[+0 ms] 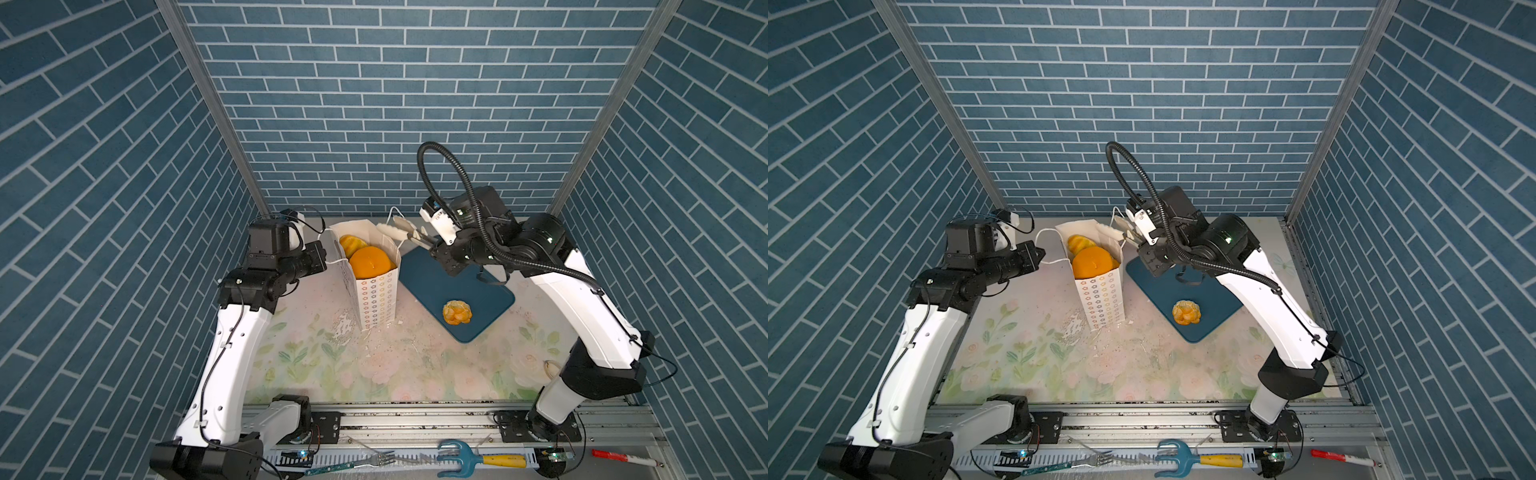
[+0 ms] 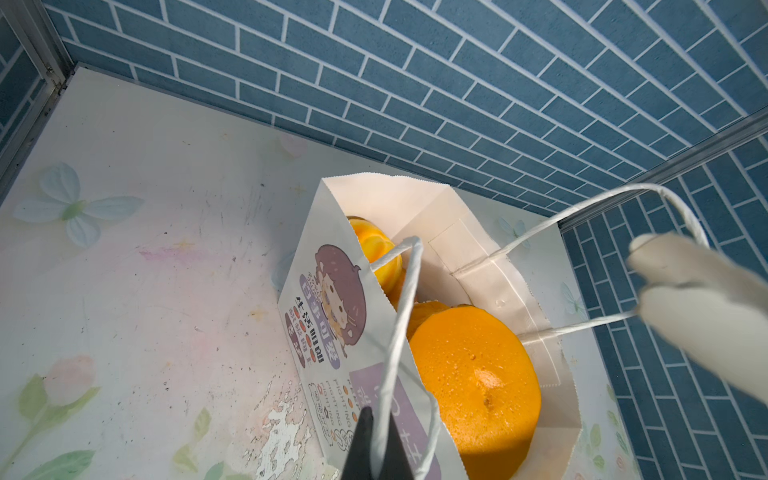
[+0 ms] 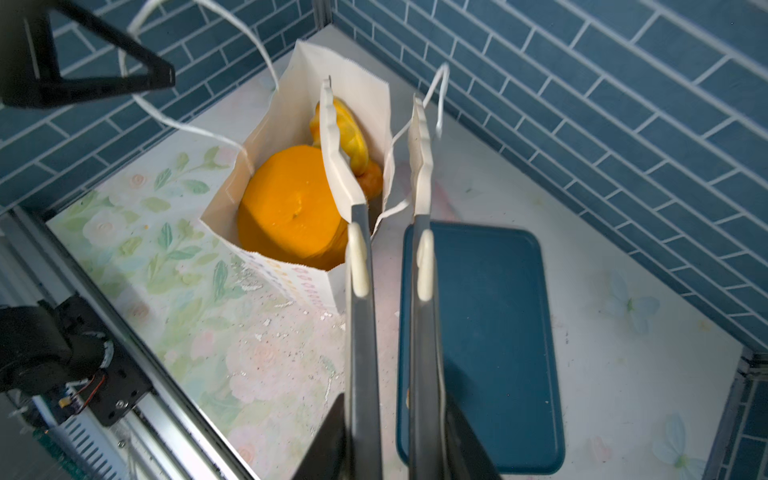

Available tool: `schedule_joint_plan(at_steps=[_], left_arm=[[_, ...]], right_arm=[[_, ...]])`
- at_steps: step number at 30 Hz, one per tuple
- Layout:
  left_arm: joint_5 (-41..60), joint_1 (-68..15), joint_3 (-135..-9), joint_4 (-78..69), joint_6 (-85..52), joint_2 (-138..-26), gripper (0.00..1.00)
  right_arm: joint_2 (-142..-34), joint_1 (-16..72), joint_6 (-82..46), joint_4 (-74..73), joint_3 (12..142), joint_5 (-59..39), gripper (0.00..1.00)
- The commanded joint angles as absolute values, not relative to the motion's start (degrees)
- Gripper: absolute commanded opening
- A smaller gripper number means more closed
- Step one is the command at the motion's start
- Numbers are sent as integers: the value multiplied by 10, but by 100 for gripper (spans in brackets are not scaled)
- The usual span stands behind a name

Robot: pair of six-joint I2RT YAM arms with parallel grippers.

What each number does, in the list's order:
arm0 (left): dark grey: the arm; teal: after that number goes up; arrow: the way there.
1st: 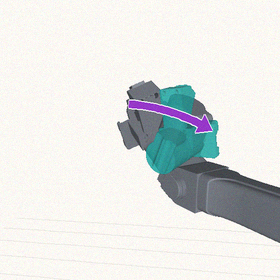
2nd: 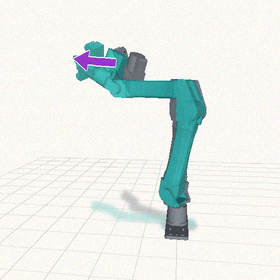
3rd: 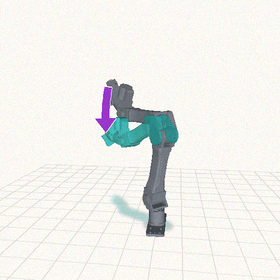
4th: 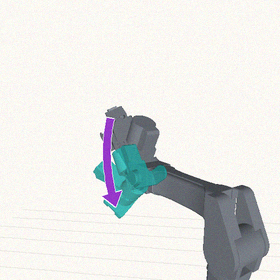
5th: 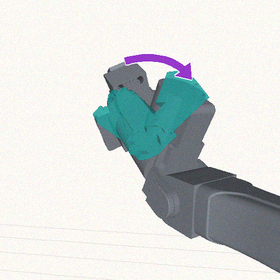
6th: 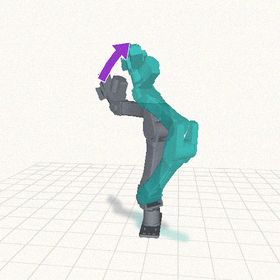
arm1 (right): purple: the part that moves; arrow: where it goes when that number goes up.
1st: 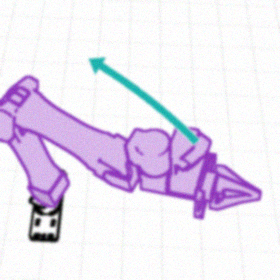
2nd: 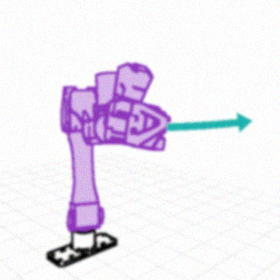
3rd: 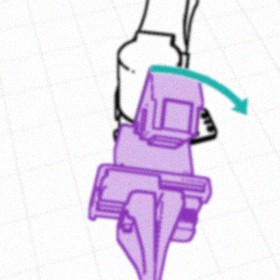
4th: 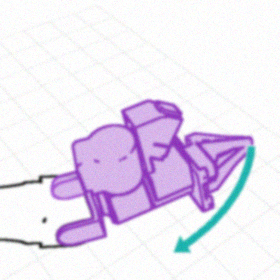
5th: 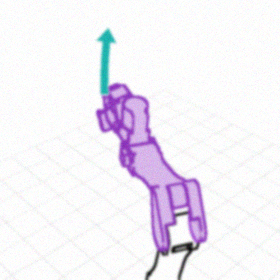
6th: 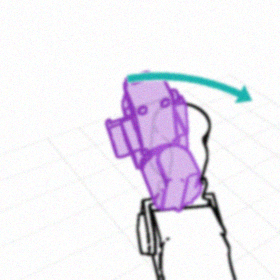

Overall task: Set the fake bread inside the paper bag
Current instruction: 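Open the right tongs and withdraw them from the bag, then lower the right tongs onto the small golden bun and pinch it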

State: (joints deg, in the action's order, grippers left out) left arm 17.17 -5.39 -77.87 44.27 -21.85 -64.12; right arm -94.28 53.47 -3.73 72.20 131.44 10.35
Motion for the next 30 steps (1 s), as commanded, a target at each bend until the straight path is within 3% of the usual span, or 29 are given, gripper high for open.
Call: schedule_joint_plan(at_steps=[1, 10, 19, 30], left_arm=[[168, -57, -781, 451, -207, -642, 0], [164, -57, -784, 454, -205, -644, 0], [163, -57, -788, 457, -204, -647, 0], [161, -57, -786, 458, -204, -650, 0]], right_arm=[[-876, 518, -19, 636, 1312, 143, 35], [-859, 396, -82, 722, 1301, 156, 37], [-877, 297, -124, 845, 1207, 88, 40], [-882, 280, -128, 859, 1042, 4, 42]])
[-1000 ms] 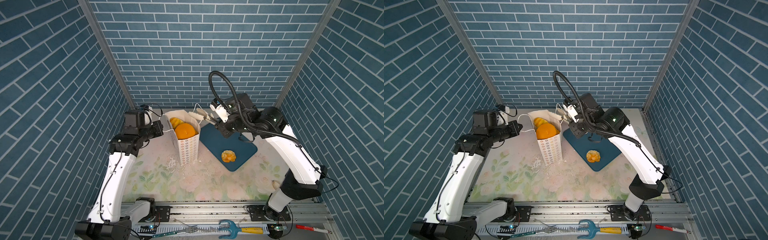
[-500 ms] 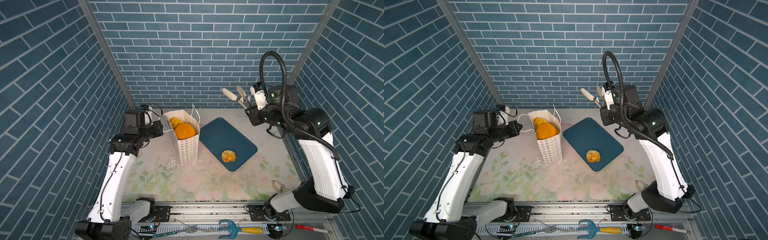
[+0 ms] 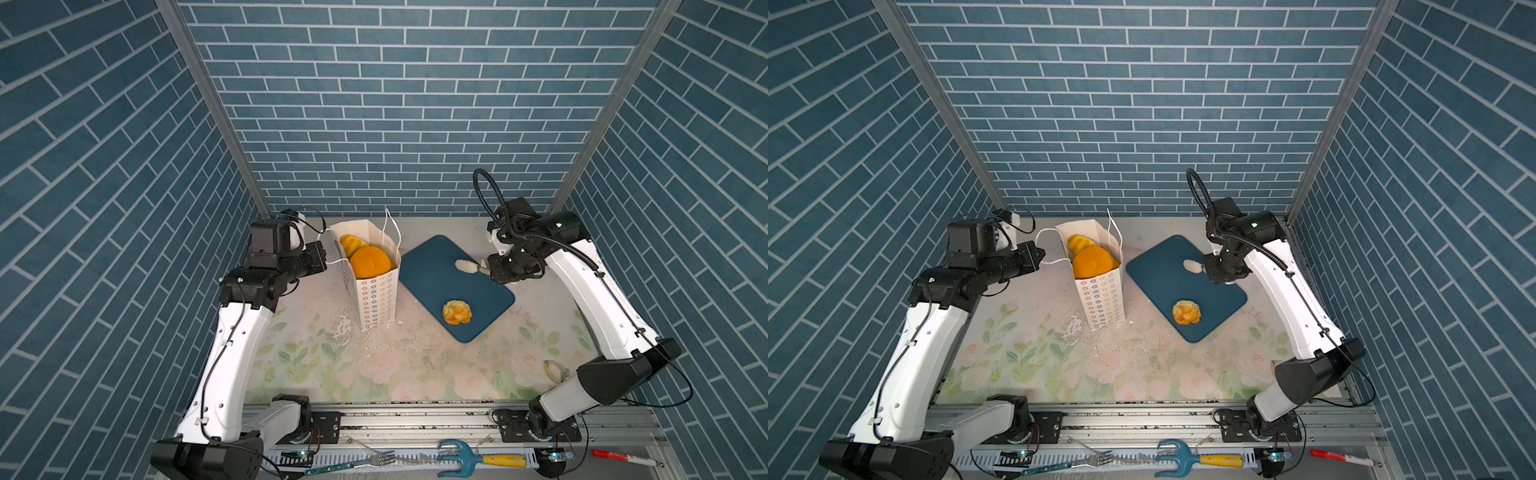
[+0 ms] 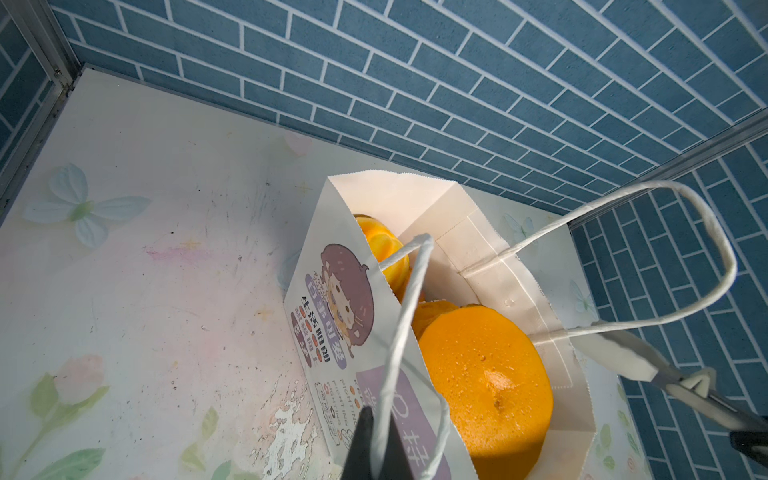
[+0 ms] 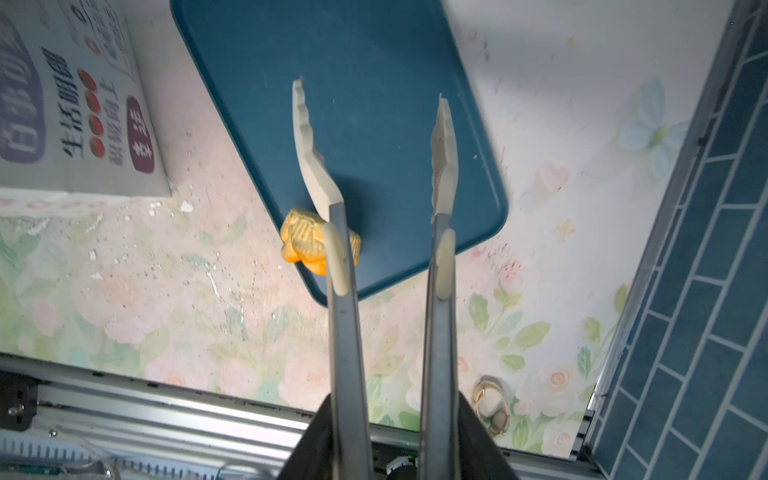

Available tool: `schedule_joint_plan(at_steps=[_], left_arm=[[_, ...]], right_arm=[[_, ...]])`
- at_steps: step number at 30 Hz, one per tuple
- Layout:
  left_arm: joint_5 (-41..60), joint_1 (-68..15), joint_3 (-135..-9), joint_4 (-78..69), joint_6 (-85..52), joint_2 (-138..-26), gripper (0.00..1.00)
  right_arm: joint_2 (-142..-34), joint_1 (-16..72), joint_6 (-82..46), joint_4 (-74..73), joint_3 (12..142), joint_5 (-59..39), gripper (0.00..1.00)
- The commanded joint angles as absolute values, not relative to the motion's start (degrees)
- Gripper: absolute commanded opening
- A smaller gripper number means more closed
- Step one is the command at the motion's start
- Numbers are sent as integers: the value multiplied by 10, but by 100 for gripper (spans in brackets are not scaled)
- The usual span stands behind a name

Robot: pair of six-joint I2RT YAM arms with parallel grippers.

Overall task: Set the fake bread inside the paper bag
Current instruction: 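Lower the right tongs onto the small golden bun and pinch it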

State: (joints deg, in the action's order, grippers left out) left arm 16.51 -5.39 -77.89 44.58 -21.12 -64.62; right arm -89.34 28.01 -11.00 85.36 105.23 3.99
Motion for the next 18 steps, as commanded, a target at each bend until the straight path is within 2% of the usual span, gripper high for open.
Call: schedule_joint_plan(at_steps=[1, 3, 18], left_arm=[[160, -57, -785, 457, -204, -650, 0], [162, -57, -785, 456, -205, -650, 0], [163, -57, -783, 452, -209, -652, 0]], right_arm=[[-878, 281, -128, 854, 1036, -7, 44], [-878, 282, -122, 853, 1026, -45, 46], [-911, 313, -153, 887, 973, -47, 50]])
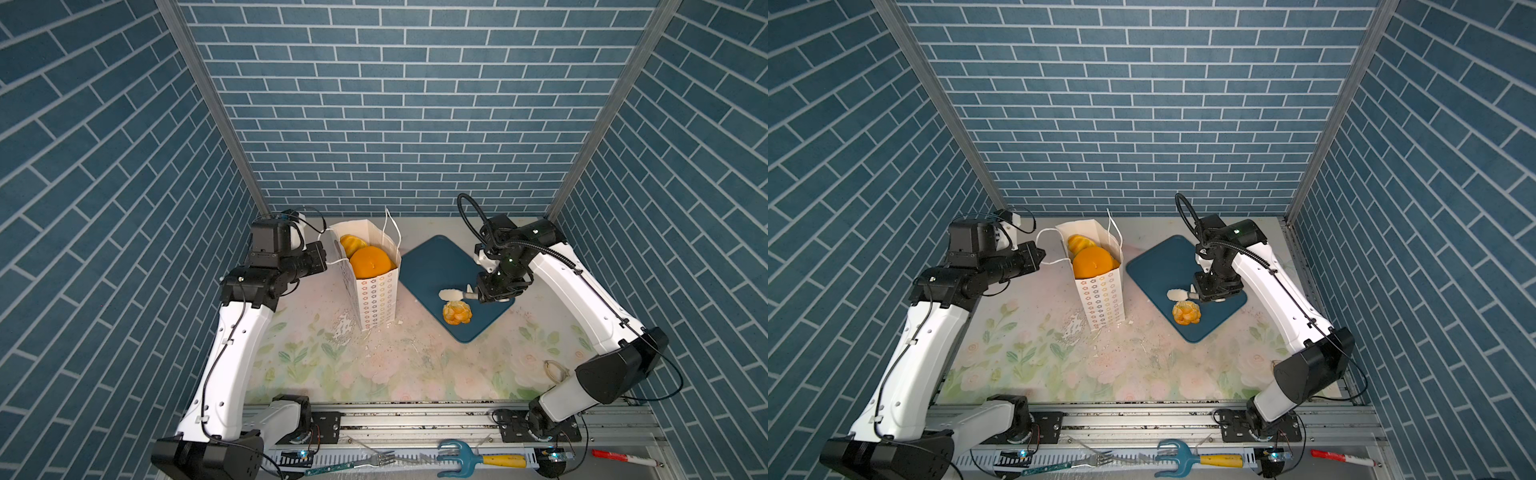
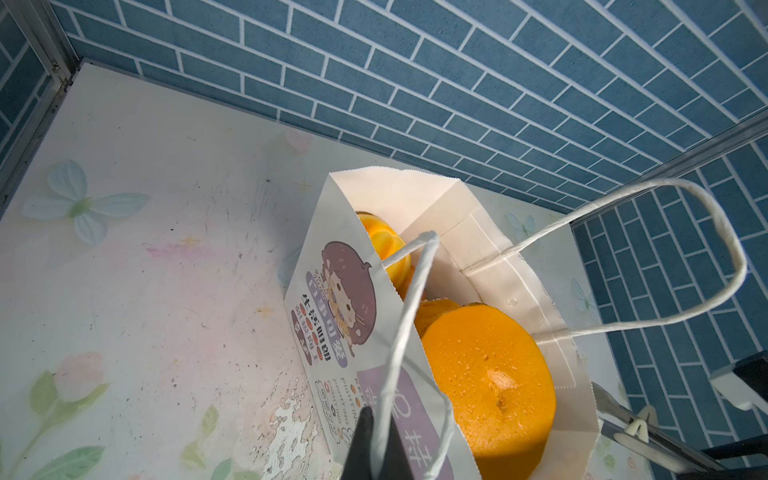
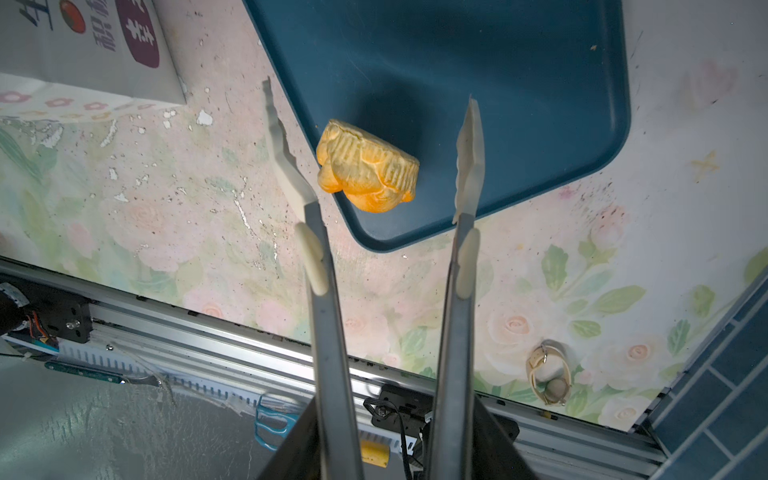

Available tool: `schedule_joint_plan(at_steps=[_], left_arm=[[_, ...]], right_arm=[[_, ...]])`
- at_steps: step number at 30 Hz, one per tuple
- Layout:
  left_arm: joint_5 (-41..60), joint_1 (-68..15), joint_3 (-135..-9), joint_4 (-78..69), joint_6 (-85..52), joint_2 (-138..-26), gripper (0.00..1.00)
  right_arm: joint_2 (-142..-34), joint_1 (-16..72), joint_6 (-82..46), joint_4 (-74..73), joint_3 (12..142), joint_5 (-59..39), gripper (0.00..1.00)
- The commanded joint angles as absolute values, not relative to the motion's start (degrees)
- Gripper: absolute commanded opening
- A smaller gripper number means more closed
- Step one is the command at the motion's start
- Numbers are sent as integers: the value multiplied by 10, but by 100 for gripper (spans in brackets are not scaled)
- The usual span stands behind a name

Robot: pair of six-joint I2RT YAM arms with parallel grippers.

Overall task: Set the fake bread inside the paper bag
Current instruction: 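Lower the right tongs onto the small golden bun and pinch it, then lift the golden bun with the right tongs and carry it over the bag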

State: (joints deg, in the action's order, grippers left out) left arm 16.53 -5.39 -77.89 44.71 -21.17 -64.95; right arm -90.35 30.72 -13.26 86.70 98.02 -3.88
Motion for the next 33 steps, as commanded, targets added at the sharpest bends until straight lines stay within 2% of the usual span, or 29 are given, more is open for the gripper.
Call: schedule_joint_plan(at_steps=[1, 8, 16, 28, 33], left_arm=[[163, -57, -783, 452, -208, -652, 0], [165, -57, -780, 450, -209, -651, 0], [166, -57, -780, 451, -208, -653, 0], [167, -57, -777, 451, -208, -652, 0], [168, -57, -775, 450, -208, -650, 0]], right_arm=[[-913, 313, -155, 887, 969, -47, 50], [-929, 318, -158, 882, 941, -67, 46], [-927, 320, -158, 881, 951, -65, 35], [-910, 321, -161, 914, 1077, 13, 29], [-890, 322, -150, 874, 1148, 44, 29]])
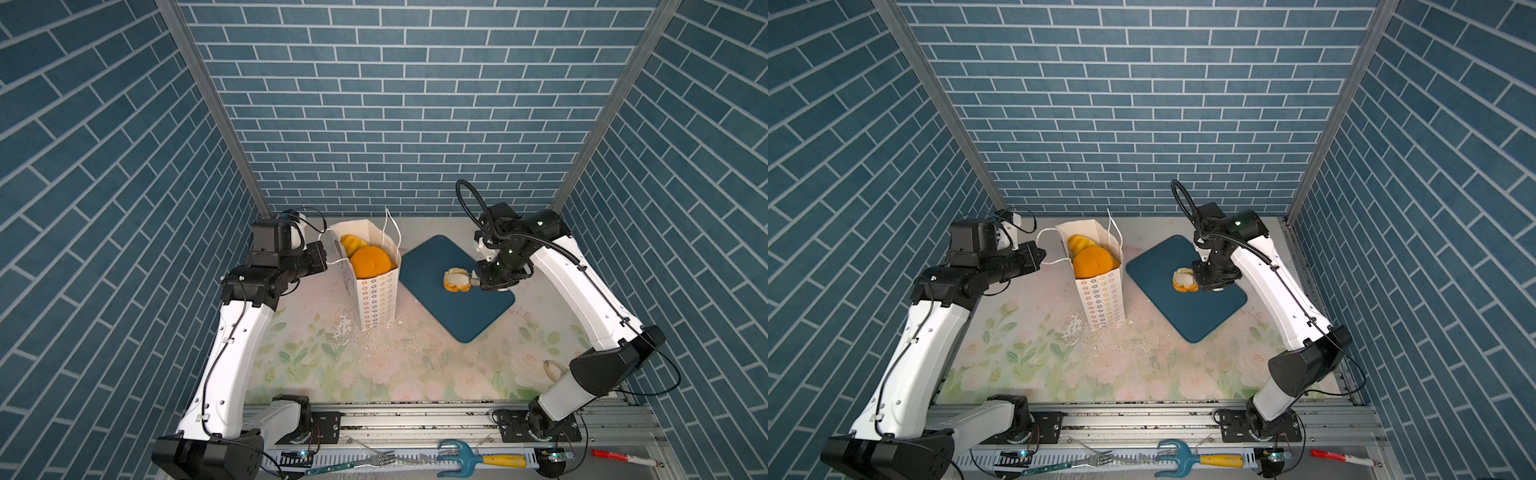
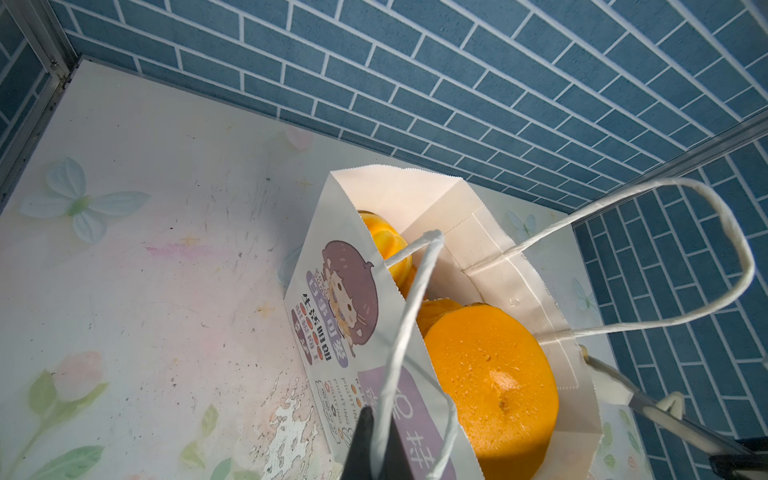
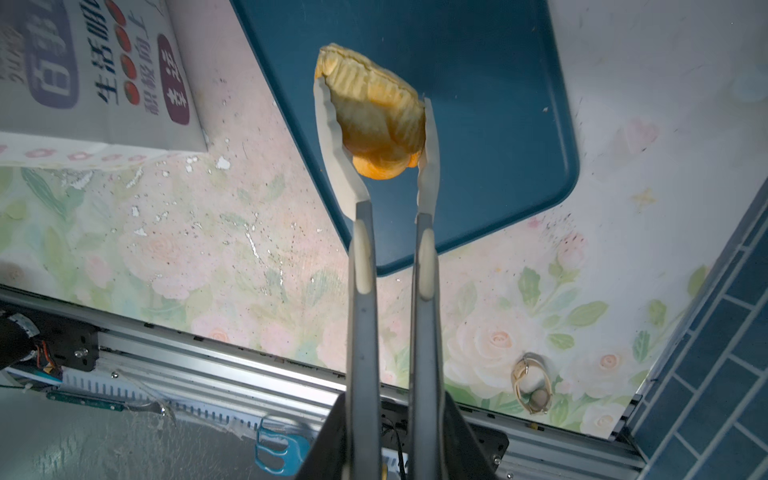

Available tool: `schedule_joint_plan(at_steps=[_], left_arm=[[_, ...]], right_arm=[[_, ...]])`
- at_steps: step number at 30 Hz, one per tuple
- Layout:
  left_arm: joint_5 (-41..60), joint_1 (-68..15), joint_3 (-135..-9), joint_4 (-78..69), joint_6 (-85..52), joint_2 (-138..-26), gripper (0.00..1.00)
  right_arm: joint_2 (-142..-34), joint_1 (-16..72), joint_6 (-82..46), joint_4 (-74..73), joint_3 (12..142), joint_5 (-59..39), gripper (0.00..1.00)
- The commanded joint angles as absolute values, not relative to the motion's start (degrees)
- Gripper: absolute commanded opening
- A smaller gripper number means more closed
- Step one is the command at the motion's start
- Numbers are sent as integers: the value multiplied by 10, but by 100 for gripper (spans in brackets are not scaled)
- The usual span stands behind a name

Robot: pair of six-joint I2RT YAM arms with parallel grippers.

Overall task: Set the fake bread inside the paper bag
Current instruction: 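Lift the golden bun with the right tongs and carry it over the bag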

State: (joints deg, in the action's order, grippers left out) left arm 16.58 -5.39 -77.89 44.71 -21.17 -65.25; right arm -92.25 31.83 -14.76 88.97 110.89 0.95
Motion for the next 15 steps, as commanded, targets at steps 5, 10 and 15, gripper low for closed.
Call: schedule_joint_plan(at_steps=[5, 10, 15], left_arm=[[168, -57, -773, 448, -210, -648, 0], [167, -57, -769, 447, -212, -647, 0], [167, -57, -771, 449, -213, -648, 0]], right_arm=[[-880, 344, -113, 806, 1227, 79, 29], [-888, 377, -70, 717, 1287, 73, 29], [-907, 411, -20, 630, 1321, 40, 30]])
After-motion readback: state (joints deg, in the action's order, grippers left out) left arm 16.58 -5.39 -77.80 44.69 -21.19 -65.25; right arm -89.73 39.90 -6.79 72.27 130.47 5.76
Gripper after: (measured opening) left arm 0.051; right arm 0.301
